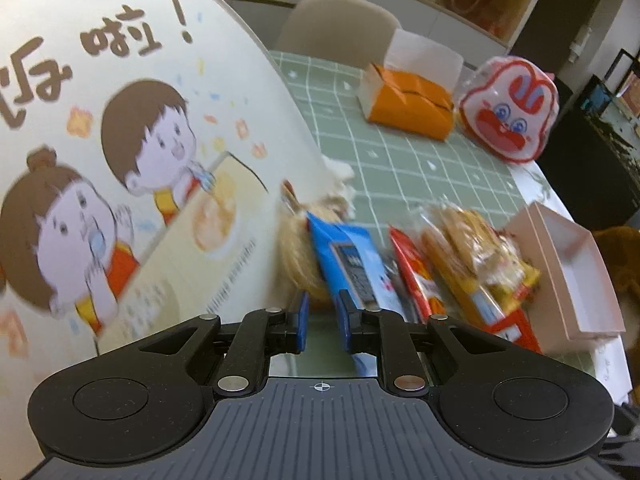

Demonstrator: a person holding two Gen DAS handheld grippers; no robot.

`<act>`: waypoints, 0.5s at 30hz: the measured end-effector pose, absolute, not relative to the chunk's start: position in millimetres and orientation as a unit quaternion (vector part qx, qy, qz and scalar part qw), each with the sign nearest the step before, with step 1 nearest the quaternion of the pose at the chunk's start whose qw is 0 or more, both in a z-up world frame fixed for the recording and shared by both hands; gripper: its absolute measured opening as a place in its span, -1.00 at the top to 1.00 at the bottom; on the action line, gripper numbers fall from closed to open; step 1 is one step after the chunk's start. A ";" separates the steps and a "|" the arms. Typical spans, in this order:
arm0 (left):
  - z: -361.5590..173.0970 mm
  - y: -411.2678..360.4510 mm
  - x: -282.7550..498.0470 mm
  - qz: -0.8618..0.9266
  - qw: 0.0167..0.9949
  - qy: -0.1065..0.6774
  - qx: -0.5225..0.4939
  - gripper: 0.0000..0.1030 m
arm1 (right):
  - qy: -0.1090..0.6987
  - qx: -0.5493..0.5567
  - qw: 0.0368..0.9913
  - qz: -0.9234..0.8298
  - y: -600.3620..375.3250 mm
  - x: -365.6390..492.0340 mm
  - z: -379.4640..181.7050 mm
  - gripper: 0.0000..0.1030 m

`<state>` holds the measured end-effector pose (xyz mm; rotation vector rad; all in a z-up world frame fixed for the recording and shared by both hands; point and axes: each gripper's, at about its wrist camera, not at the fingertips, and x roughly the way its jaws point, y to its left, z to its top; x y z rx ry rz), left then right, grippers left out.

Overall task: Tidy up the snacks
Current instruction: 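Move the left tool into the snack pile beside the blue packet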

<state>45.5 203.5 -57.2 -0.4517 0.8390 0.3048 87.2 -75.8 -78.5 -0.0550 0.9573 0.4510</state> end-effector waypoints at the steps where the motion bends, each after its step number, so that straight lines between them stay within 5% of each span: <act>1: -58.5 206.1 47.1 0.142 0.878 0.404 -0.215 0.64 | 0.455 -0.022 0.862 0.224 -69.2 90.3 -76.3 -1.00; 4: -62.7 212.4 50.1 0.117 0.874 0.417 -0.219 0.64 | 0.461 0.006 0.847 0.266 -39.8 108.4 -72.6 -1.00; 8: -64.7 217.9 48.5 0.105 0.871 0.420 -0.232 0.64 | 0.485 0.034 0.822 0.297 1.1 144.2 -89.4 -0.64; 10: -66.3 222.7 48.3 0.100 0.869 0.421 -0.242 0.64 | 0.487 0.018 0.824 0.289 21.3 155.8 -99.9 -0.62; 15: -73.4 223.6 55.2 0.088 0.864 0.429 -0.248 0.64 | 0.494 0.003 0.829 0.263 38.2 169.1 -117.8 -0.05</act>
